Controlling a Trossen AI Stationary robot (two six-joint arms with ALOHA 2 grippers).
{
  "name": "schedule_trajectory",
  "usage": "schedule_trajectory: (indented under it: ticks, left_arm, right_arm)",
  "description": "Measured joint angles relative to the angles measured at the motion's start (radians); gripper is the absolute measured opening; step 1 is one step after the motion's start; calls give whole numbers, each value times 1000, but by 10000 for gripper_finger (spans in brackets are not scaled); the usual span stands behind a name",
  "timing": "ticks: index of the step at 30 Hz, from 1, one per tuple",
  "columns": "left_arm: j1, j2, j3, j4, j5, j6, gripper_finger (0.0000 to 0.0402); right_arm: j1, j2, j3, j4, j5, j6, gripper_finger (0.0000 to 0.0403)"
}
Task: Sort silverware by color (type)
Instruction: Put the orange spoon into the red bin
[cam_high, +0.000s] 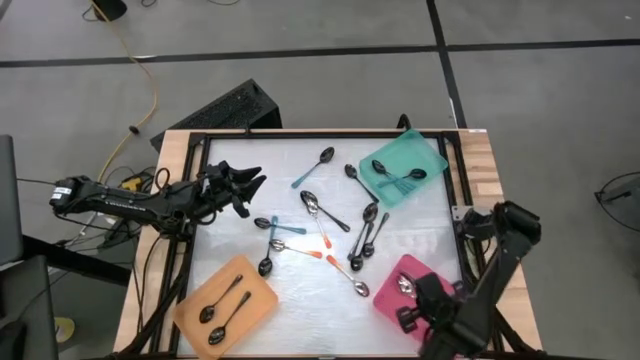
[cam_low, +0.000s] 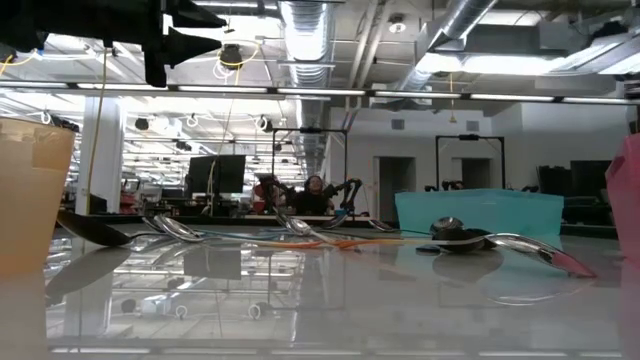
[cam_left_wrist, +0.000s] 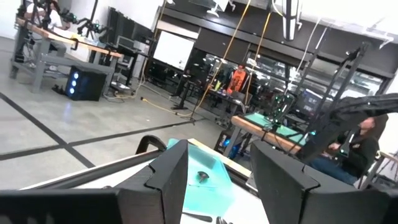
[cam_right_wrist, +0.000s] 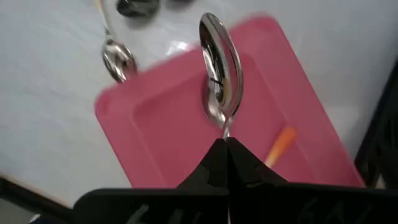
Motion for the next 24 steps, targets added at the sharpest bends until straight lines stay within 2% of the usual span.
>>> schedule_trajectory:
  ticks: [3, 8, 11, 16, 24]
  left_arm:
    - [0, 0, 0, 0, 1, -1, 157]
    - [0, 0, 0, -5, 14, -9, 157]
    - [0, 0, 0, -7, 33, -10, 157]
    - [0, 0, 0, -8, 57, -10, 157]
    - [0, 0, 0, -7, 24, 2, 157]
  right_arm:
    - [49, 0, 0, -1, -22, 70, 2]
    - [69, -1, -11, 5, -69, 87, 2]
    - [66, 0, -67, 19, -84, 88, 2]
    - [68, 0, -181, 141, -113, 85, 2]
    - [123, -2, -312, 287, -88, 74, 2]
